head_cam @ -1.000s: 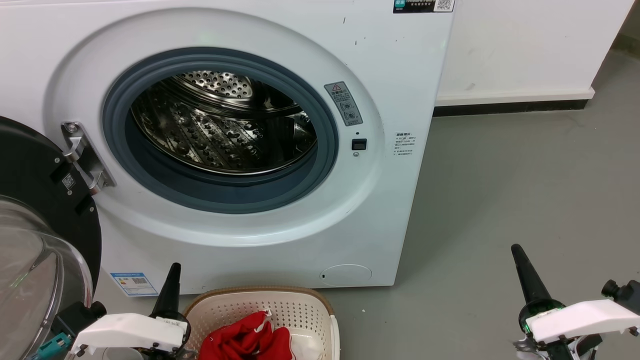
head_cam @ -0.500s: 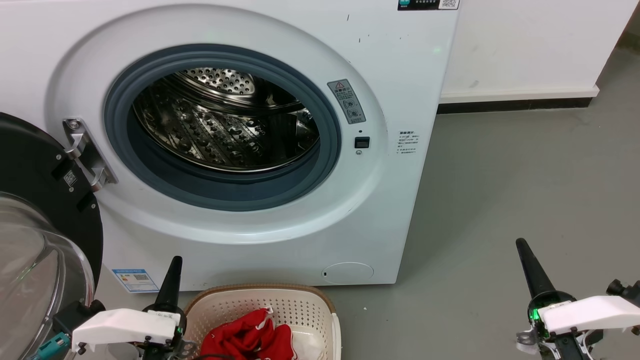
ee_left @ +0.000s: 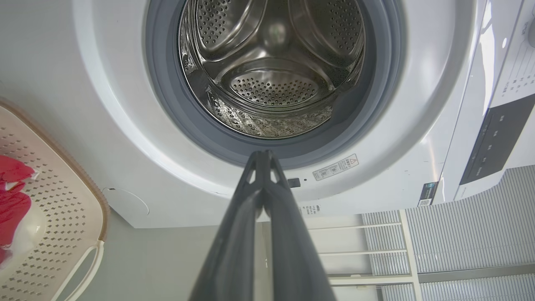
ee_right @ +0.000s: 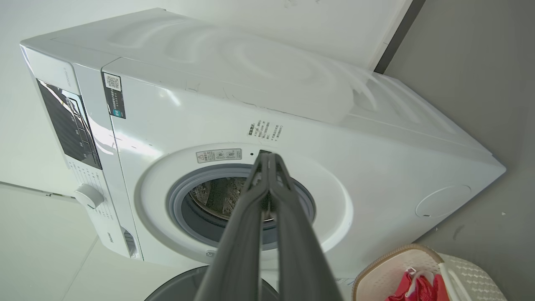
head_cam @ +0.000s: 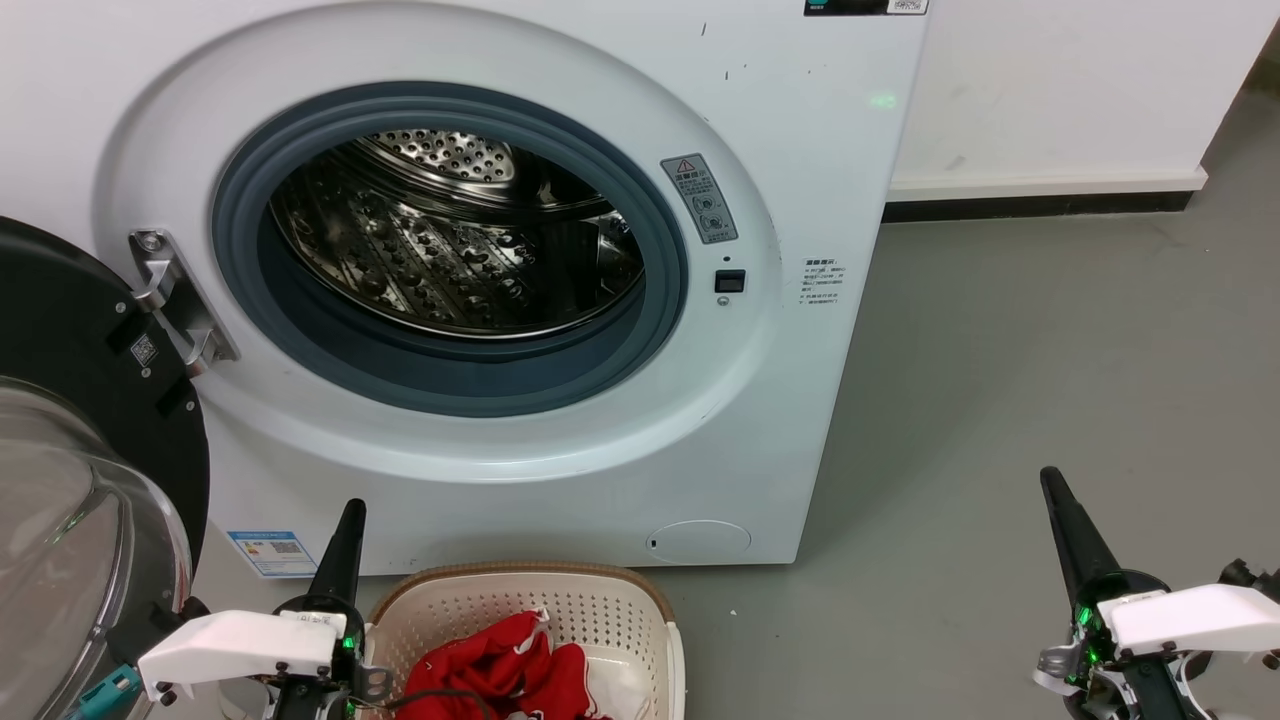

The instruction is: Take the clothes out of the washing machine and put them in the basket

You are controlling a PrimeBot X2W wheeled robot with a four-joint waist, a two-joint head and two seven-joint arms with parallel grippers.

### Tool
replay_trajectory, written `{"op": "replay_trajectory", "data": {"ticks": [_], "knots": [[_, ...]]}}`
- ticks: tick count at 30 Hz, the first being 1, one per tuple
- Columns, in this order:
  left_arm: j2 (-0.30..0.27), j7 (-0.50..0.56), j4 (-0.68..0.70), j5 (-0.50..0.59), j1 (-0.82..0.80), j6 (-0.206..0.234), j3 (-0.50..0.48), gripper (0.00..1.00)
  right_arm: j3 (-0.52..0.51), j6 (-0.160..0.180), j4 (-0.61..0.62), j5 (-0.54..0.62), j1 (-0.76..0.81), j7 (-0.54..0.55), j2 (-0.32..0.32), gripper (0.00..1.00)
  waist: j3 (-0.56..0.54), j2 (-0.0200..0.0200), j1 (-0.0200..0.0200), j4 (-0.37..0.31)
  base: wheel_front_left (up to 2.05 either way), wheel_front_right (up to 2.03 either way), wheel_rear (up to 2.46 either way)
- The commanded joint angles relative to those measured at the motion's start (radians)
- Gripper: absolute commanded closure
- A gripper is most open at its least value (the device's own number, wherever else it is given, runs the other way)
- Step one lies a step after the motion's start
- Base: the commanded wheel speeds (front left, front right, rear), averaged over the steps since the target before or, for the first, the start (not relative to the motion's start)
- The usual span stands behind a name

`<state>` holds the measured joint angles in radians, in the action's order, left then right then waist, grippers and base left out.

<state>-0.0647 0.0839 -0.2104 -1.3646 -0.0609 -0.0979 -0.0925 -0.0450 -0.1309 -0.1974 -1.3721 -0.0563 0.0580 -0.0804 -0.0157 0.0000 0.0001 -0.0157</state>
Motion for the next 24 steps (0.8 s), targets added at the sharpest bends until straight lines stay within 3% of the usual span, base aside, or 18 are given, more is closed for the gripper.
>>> {"op": "replay_trajectory", "data": {"ticks": [1, 24], "knots": [[0.001, 0.002, 0.001, -0.017, -0.019, -0.007, -0.004, 1.0, -0.003, 0.0, 0.0, -0.02, -0.021, 0.001, -0.004, 1.0, 0.0, 0.0, -0.0001, 0.0, 0.0, 0.0, 0.0], [0.012, 0.026, -0.028, -0.191, -0.046, -0.029, -0.019, 1.0, -0.025, 0.0, -0.036, -0.209, -0.049, 0.022, 0.002, 1.0, 0.014, 0.0, -0.0001, 0.011, 0.0, 0.0, 0.0]]}}
